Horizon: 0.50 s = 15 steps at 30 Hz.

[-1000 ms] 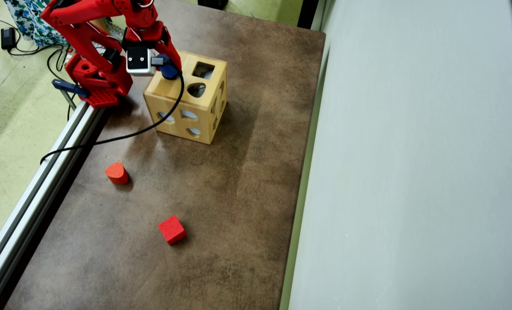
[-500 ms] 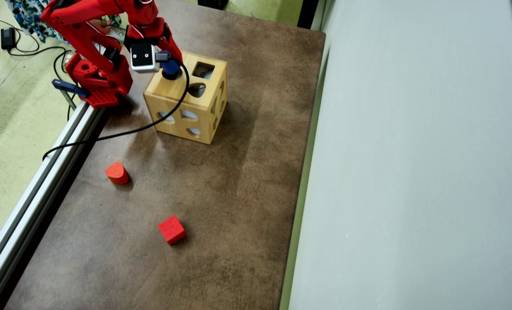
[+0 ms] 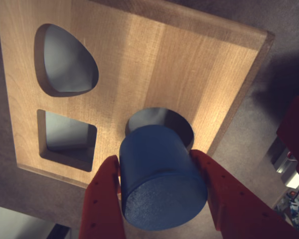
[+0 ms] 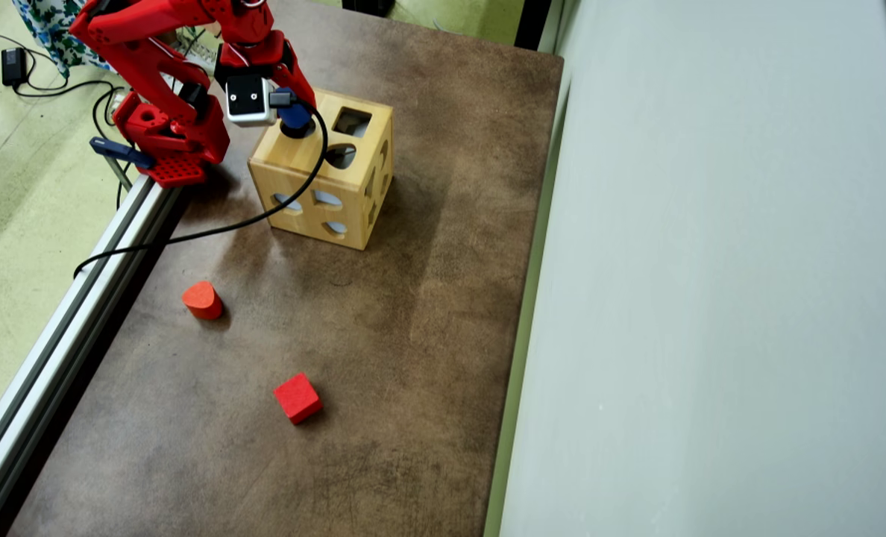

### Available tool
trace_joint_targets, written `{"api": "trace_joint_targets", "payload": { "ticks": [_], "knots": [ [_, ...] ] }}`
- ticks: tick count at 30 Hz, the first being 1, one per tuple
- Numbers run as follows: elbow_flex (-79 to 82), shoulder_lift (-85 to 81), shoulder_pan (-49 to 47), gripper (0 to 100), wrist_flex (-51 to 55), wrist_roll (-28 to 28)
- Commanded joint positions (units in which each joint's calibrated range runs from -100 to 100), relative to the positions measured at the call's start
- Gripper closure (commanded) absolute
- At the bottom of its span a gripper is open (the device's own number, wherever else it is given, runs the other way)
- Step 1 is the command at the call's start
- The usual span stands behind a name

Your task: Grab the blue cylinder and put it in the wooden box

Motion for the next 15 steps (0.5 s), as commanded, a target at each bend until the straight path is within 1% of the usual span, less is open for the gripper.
{"api": "trace_joint_targets", "payload": {
  "ticks": [1,11,13,15],
  "knots": [
    [-1.2,0.0,0.3,98,0.3,0.3],
    [-1.1,0.0,0.4,98,0.1,0.2],
    [-1.1,0.1,0.4,97,0.1,0.2],
    [-1.1,0.1,0.4,93,0.2,0.2]
  ]
}}
